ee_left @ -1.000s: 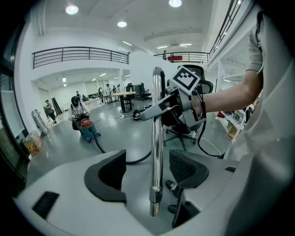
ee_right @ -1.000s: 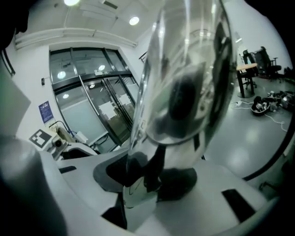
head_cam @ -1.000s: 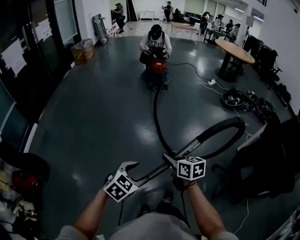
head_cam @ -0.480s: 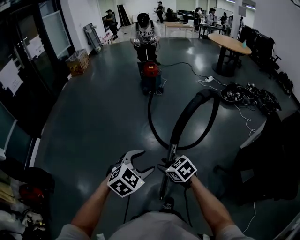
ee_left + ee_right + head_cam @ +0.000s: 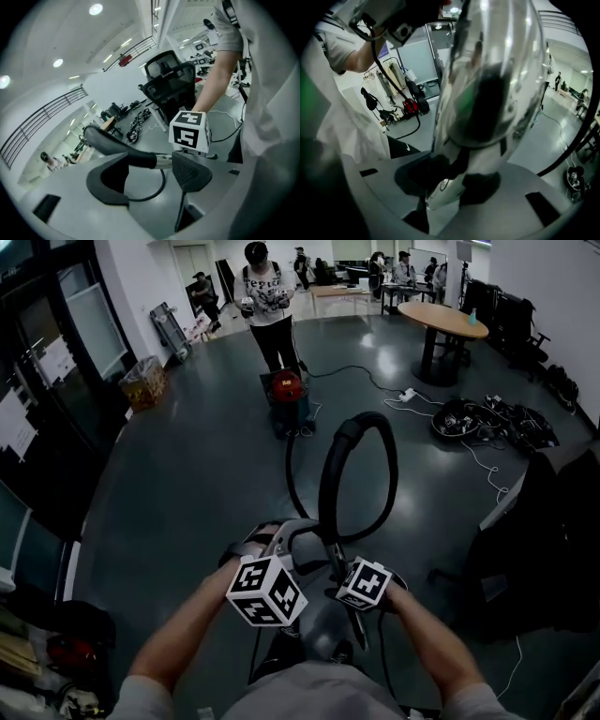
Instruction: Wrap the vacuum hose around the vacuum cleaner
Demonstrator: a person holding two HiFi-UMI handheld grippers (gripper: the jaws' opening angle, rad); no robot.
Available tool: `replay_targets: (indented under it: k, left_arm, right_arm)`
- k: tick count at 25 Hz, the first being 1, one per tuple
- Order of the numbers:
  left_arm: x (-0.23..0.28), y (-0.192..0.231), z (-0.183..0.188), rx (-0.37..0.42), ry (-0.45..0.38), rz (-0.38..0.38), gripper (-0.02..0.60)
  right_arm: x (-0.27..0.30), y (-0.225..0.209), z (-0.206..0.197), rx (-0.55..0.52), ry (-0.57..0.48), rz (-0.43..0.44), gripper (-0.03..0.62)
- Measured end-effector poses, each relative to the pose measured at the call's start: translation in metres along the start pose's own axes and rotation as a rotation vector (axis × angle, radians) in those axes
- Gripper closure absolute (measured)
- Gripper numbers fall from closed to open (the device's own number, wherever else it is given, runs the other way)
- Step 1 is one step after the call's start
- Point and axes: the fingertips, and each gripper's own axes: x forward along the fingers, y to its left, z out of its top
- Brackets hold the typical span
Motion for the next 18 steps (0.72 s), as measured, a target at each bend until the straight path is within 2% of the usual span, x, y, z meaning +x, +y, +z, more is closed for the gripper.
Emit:
replay_targets:
  k: [4,8,15,18]
  left_arm:
    - [0.028,-0.005,0.036,0.212,-0.060,-0.145,0.285]
    - [0.065,-0.010,0.028,0.368,-0.053,-0.276,0.285]
    - [0.091,0.005,-0.007,0.542,-0.044,-0.405,0.285]
    - [0.105,0.020,-0.028,0.565,-0.074,-0.444,0.286]
  right_arm:
    - [0.001,-0.011,-0.020,0.025,0.074,-0.019,0.448]
    - [0.002,-0.021,-0.031,0.116,0.092,-0.067,0.448]
    - [0.004,-0.044,-0.031,0.297,0.100,-0.156,0.448]
    - [0.009,-0.057,-0.019,0.391,0.060,-0.181,0.448]
